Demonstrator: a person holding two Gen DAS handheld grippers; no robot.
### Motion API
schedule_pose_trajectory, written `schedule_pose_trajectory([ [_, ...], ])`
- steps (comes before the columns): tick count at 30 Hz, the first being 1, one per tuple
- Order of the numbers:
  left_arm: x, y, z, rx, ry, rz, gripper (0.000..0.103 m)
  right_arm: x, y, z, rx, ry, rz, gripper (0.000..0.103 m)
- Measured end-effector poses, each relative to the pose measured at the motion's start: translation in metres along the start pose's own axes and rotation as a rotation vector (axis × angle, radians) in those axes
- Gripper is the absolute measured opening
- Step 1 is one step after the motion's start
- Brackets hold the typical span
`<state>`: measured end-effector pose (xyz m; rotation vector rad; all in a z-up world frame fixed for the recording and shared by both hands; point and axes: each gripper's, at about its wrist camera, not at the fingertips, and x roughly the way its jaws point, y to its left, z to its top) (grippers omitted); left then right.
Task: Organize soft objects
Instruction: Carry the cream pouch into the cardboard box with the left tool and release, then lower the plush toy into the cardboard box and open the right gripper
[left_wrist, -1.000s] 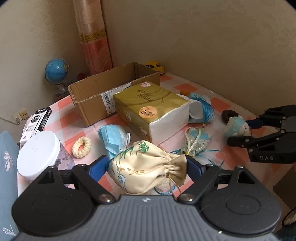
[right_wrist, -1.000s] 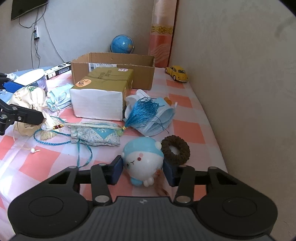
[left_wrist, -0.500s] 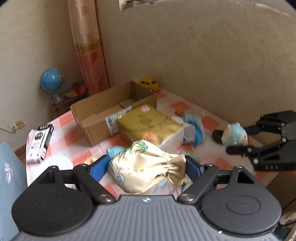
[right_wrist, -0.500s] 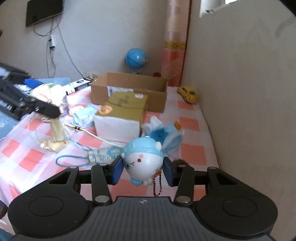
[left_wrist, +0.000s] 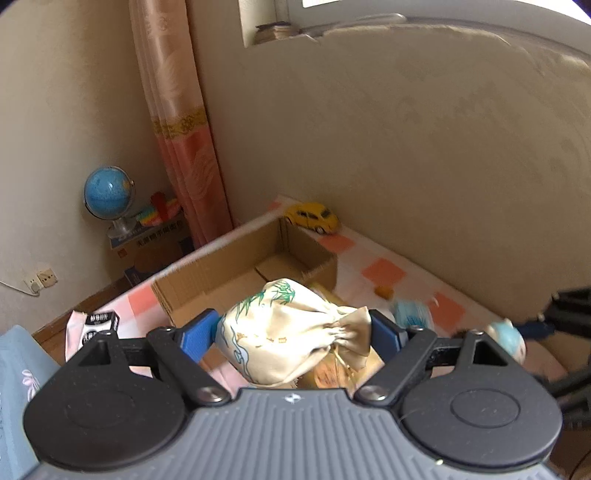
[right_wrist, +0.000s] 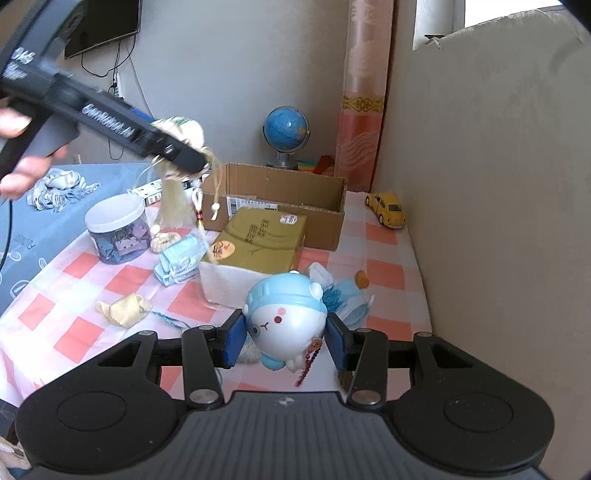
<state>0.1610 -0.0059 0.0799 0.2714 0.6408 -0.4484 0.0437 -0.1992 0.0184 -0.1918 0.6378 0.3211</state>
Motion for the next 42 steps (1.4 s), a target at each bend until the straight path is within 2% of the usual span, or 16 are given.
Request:
schedule_pose_trajectory([
  [7,0.025,0.025,0.042,-0.028,-0.021,0.059,0.085,0.005,-0.005,0.012,0.000,-0.014,0.001,0.051],
  [13,0.056,0.058,0.083,-0.122,-0.038,0.115,0.085,0.010,-0.013,0.020,0.002,-0.021,-0.009,0.051],
  [17,0.072,0.070,0.099,-0.172,-0.057,0.152,0.085,0.015,-0.021,0.025,0.018,-0.028,-0.010,0.051],
  [19,0.081,0.072,0.099,-0.184,-0.048,0.172,0.085,0.017,-0.024,0.026,0.024,-0.029,-0.007,0.051],
  [25,0.118,0.074,0.080,-0.231,0.044,0.223,0.085,0.023,-0.027,0.026,0.029,-0.019,0.000,0.051],
  [31,0.145,0.082,0.058,-0.316,0.120,0.213,0.093,0.025,-0.028,0.027,0.024,-0.014,-0.008,0.051],
  [37,0.123,0.074,0.047,-0.265,0.086,0.246,0.098,0.024,-0.027,0.029,0.020,-0.020,-0.010,0.051],
  [42,0.089,0.059,0.025,-0.227,0.062,0.204,0.099,0.025,-0.025,0.034,0.015,-0.021,-0.005,0.051],
])
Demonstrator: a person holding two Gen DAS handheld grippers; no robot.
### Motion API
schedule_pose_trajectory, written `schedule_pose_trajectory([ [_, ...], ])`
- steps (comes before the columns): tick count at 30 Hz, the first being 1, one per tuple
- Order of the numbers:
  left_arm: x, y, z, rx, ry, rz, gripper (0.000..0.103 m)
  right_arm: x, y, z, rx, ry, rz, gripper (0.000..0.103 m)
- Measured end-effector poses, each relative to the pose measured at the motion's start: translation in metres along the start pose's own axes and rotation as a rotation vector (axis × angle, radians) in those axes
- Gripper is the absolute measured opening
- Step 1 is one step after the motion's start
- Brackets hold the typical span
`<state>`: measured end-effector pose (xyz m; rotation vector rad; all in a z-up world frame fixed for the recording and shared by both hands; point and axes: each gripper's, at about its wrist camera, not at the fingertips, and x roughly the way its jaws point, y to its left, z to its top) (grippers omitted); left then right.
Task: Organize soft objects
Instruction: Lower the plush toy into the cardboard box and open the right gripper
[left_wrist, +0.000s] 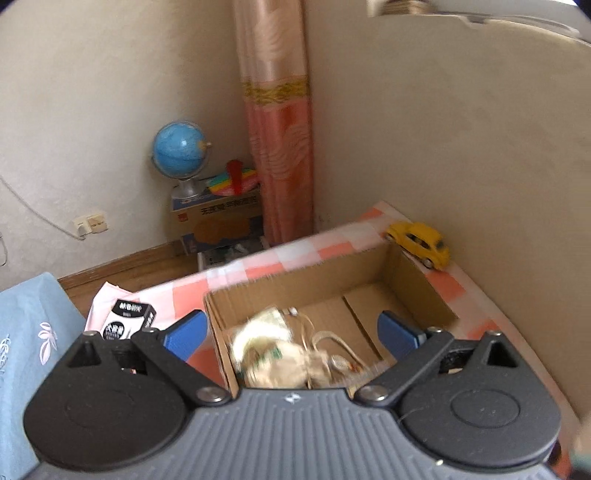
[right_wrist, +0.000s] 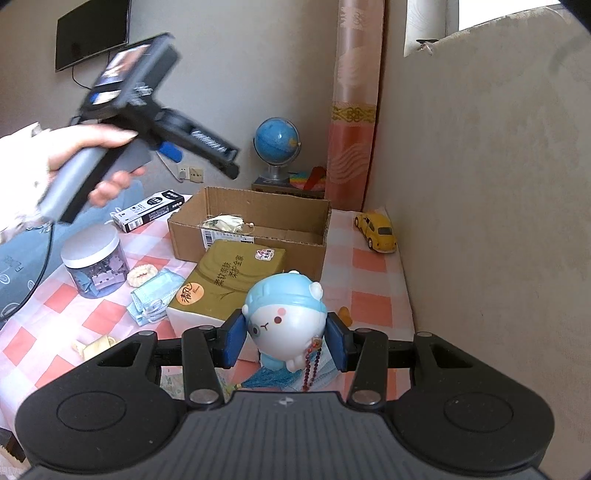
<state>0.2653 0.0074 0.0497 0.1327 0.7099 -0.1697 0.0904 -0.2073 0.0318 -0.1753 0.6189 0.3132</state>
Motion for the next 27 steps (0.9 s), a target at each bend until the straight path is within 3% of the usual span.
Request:
schedule_pose_trajectory([
  [8,-0.064,-0.005,-0.075,-0.020,-0.040,-0.072,0.099,0.020,0.001,0.019,-0.010,0.017,0.018,0.051],
  [13,-0.092,-0.004,-0.113,-0.039,-0.037,-0.054,0.099,0.048,0.000,0.049,-0.016,0.021,0.027,0.051],
  [20,-0.108,-0.004,-0.148,-0.026,-0.043,-0.045,0.100,0.107,0.003,0.102,-0.047,0.038,0.034,0.051],
  [23,-0.108,0.002,-0.159,-0.073,-0.027,-0.063,0.099,0.137,0.004,0.122,-0.050,0.055,0.028,0.052],
  [24,-0.107,0.004,-0.162,-0.081,-0.024,-0.061,0.099,0.145,0.004,0.128,-0.049,0.061,0.030,0.055],
  [26,-0.107,0.008,-0.167,-0.085,-0.019,-0.039,0.099,0.158,0.005,0.135,-0.060,0.055,0.026,0.074],
  [27,-0.107,0.010,-0.169,-0.086,-0.018,-0.023,0.099,0.162,0.006,0.137,-0.061,0.052,0.013,0.093],
])
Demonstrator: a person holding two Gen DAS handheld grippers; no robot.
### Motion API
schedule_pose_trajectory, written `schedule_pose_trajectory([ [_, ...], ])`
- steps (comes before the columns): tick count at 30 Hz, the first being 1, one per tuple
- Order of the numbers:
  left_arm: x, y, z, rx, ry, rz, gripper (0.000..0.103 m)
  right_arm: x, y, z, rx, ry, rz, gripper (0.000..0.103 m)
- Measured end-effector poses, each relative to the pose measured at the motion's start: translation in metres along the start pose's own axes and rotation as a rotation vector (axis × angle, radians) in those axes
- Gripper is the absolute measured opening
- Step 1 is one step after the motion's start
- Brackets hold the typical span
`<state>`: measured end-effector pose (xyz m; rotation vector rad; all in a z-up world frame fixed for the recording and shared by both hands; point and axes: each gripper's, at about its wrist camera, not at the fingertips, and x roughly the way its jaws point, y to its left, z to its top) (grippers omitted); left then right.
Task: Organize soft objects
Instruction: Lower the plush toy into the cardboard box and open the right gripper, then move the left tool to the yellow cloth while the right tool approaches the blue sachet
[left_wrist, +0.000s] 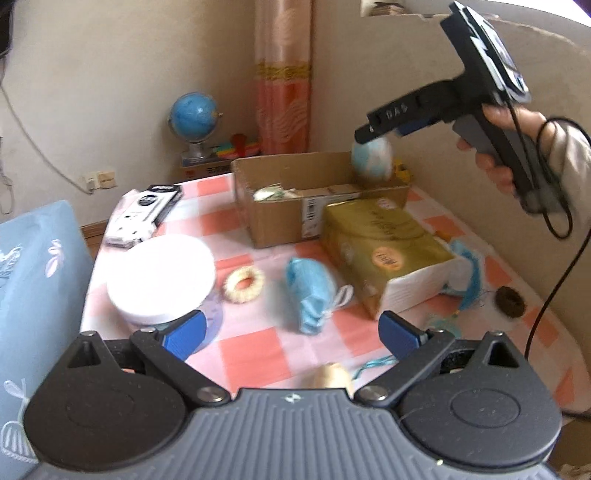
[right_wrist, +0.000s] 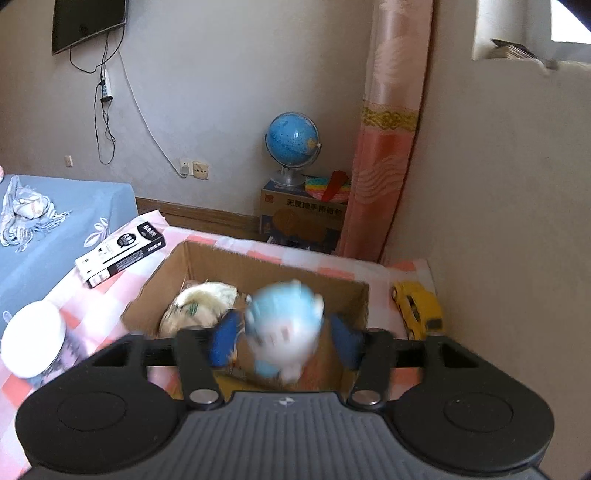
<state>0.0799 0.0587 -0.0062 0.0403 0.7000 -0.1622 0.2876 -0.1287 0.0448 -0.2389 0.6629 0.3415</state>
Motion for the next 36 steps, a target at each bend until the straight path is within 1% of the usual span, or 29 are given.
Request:
schedule_pose_trajectory([
  [1,-0.001,0.002,-0.002,-0.002,0.000,0.008,0.099,0.002,0.001,0.001,0.001,0.001,-0.002,0.103],
  [3,-0.002,0.006,-0.004,-0.015,0.000,0.009,0.099,0.001,0.002,0.001,0.003,-0.005,0.017,0.103],
  [6,-0.001,0.011,-0.006,-0.022,0.005,0.005,0.099,-0.007,0.006,-0.004,-0.009,-0.010,0.019,0.103],
  [9,0.000,0.010,-0.008,-0.014,0.008,0.007,0.099,-0.022,0.011,-0.014,-0.017,-0.012,0.046,0.103],
  [12,-0.002,0.007,-0.010,-0.006,-0.001,0.005,0.099,-0.039,0.018,-0.026,-0.035,-0.014,0.045,0.103],
  [19,-0.009,0.002,-0.018,0.016,-0.008,0.006,0.100,-0.086,0.034,-0.071,-0.046,-0.031,0.093,0.103],
  [23,-0.010,0.001,-0.025,0.018,0.001,0.012,0.100,-0.103,0.045,-0.105,-0.042,-0.007,0.144,0.103],
  [26,-0.011,0.003,-0.030,0.009,0.008,0.017,0.100,-0.105,0.056,-0.131,-0.045,0.041,0.188,0.103],
  [31,-0.015,0.009,-0.035,-0.009,0.009,0.028,0.100,-0.092,0.073,-0.166,-0.052,0.131,0.204,0.103],
  [36,-0.016,0.012,-0.038,-0.022,0.014,0.039,0.100,-0.074,0.074,-0.169,-0.023,0.146,0.219,0.103],
])
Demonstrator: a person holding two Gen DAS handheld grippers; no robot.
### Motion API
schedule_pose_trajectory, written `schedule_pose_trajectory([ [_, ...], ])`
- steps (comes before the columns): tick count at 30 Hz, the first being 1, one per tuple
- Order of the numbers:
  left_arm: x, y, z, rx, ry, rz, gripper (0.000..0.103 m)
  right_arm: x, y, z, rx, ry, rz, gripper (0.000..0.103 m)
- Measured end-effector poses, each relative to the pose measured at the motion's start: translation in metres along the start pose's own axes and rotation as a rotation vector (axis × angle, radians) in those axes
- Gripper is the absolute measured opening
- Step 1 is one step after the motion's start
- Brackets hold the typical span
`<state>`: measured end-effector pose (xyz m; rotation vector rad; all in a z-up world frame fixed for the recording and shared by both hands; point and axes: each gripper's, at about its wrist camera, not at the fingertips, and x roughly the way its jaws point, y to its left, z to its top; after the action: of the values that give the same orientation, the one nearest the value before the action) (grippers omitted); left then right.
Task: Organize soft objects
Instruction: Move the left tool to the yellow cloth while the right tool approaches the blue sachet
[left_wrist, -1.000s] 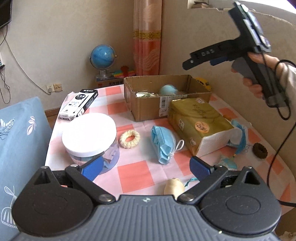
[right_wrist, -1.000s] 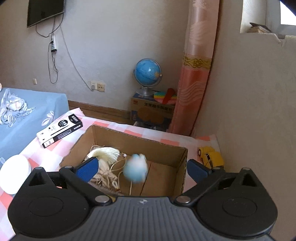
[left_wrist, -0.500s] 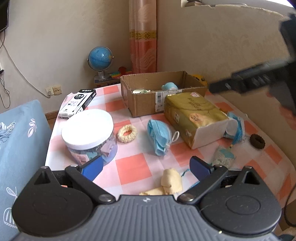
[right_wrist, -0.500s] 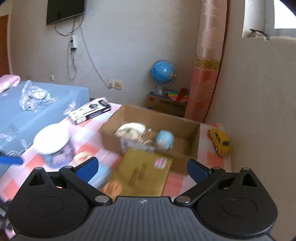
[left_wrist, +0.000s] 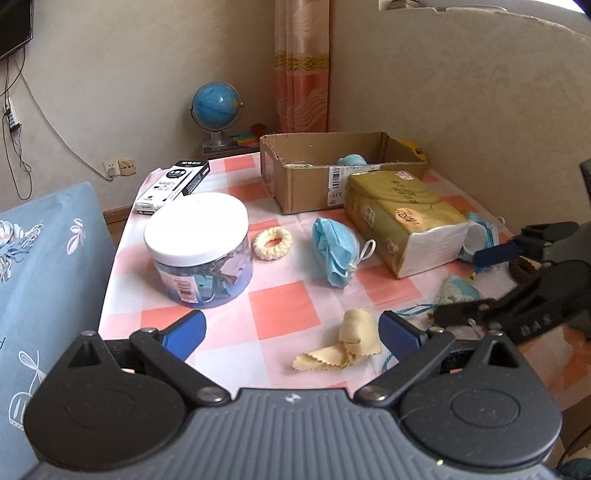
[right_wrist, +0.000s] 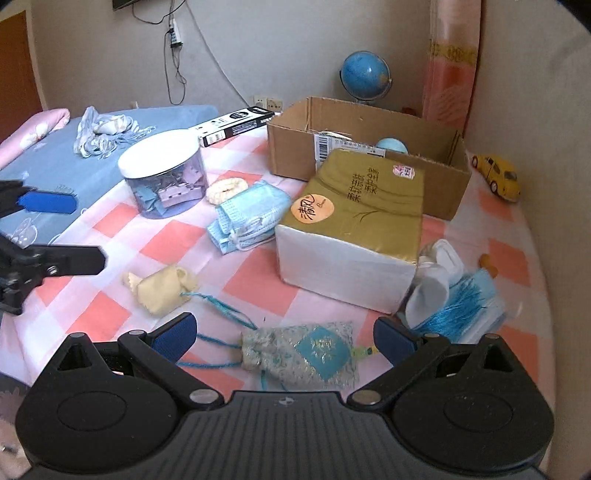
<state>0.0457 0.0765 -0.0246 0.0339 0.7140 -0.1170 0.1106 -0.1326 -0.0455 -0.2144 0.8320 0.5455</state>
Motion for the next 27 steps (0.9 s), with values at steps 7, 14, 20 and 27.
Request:
schedule_pose_trajectory([
  [7,0.001,-0.001,-0.004,0.003,0.010,-0.008,0.100,0.024,-0.010,0.001,0.061,0.078,0.008,0.103],
  [14,0.007,0.000,-0.011,0.022,0.031,-0.027,0.100,0.014,0.007,-0.020,-0.007,0.129,-0.035,0.103],
  [20,0.018,-0.003,-0.015,0.045,0.053,-0.055,0.100,0.007,0.020,-0.033,-0.039,0.100,-0.068,0.103],
  [27,0.034,-0.013,-0.012,0.096,0.051,-0.093,0.099,0.003,0.023,-0.040,-0.014,0.056,-0.094,0.103],
])
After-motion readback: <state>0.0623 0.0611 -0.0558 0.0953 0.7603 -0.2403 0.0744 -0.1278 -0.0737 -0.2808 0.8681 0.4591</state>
